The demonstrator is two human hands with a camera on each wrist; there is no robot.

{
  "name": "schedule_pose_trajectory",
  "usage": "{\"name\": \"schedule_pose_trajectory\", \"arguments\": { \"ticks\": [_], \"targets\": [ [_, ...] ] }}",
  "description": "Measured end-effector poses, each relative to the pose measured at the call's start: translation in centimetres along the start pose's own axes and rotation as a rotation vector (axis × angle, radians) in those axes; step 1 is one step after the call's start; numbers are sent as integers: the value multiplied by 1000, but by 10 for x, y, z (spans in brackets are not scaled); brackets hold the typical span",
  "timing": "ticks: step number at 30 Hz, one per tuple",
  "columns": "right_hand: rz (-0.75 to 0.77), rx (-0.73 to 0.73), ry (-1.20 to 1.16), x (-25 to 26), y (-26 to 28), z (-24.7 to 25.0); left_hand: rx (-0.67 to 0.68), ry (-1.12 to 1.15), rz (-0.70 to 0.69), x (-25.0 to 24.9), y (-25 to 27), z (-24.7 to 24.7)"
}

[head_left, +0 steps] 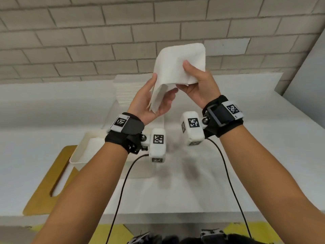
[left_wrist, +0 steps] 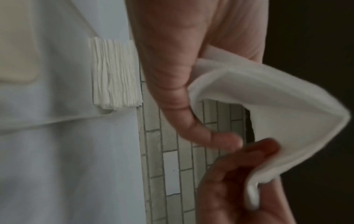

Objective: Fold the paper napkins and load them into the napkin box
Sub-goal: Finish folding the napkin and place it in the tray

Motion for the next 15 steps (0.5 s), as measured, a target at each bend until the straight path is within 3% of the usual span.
{"name": "schedule_pose_trajectory", "arguments": {
  "ticks": [4,7,10,15],
  "targets": [
    [1,-91,149,-30,19,8,-151,-26,-186,-44,4,62],
    [-99,-149,296,-61,31,22,-77,-407,-280,-57,8,88],
    [-207,-168,397,-89,41,23,-147,-702,-362,-71,16,125],
    [-280,-107,729,-114,46,0,-156,-949,-250,-70,29,176]
  ]
}}
Point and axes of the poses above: each hand's wrist, its own y-axis away from the middle knuckle, its own z-axis out of the back of the hand, x = y × z, the point moved 10 cm from there along -y, towards the middle knuckle, and after that the axes turned 12 degrees about -x, right-handed, at the moved point
